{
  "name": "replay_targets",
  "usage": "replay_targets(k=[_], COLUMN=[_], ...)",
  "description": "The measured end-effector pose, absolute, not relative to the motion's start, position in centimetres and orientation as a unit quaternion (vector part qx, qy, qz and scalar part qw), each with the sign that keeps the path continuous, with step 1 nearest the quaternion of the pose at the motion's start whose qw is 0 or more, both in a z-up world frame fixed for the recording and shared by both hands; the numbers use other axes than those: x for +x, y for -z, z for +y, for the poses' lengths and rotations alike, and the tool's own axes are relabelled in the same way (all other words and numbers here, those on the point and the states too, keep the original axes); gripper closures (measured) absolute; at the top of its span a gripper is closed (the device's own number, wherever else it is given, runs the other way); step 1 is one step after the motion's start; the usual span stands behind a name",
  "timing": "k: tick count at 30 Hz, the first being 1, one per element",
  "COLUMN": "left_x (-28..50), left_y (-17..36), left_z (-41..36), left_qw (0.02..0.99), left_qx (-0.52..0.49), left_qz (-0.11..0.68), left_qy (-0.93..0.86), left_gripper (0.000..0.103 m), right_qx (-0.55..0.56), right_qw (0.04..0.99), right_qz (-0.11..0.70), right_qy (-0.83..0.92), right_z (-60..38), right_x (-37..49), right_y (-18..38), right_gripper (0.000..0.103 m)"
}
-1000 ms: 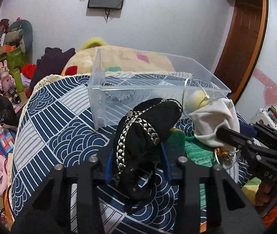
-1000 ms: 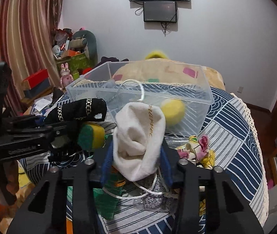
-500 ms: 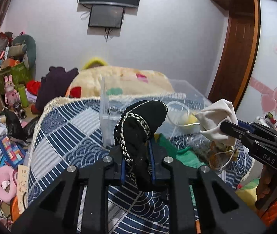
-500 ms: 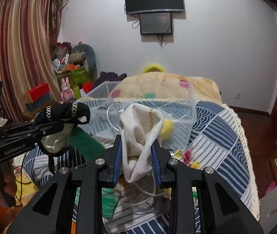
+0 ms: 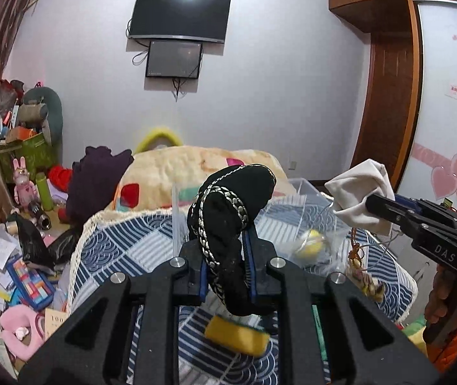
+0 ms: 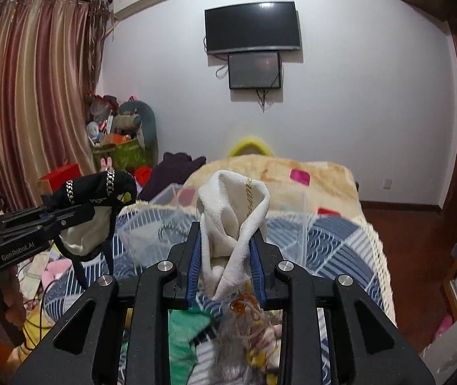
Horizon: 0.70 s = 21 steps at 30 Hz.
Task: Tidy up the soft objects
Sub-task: 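Lift the hat into the clear box with the left tool while the right tool drops the white cloth in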
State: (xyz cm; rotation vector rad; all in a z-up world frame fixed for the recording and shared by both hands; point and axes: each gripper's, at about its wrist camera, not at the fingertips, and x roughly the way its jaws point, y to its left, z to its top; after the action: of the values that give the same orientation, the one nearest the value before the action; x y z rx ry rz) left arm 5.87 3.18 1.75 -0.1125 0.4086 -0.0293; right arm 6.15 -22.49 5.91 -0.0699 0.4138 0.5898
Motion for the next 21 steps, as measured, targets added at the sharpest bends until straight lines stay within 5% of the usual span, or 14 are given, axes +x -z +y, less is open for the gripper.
replay_targets(k=[21], left_x=[14.7], left_y=[-0.8], left_z=[3.6], left_qw=[0.973], left_qx=[-0.053], left_qz=[0.222], left_qy=[-0.031], left_gripper=[0.085], right_qx=[-0.065], right_qw=[0.935], right_qz=[0.219], right_qy=[-0.273], right_z=[-17.4], right_x=[11.4], right_y=[-5.8], right_gripper=[0.078])
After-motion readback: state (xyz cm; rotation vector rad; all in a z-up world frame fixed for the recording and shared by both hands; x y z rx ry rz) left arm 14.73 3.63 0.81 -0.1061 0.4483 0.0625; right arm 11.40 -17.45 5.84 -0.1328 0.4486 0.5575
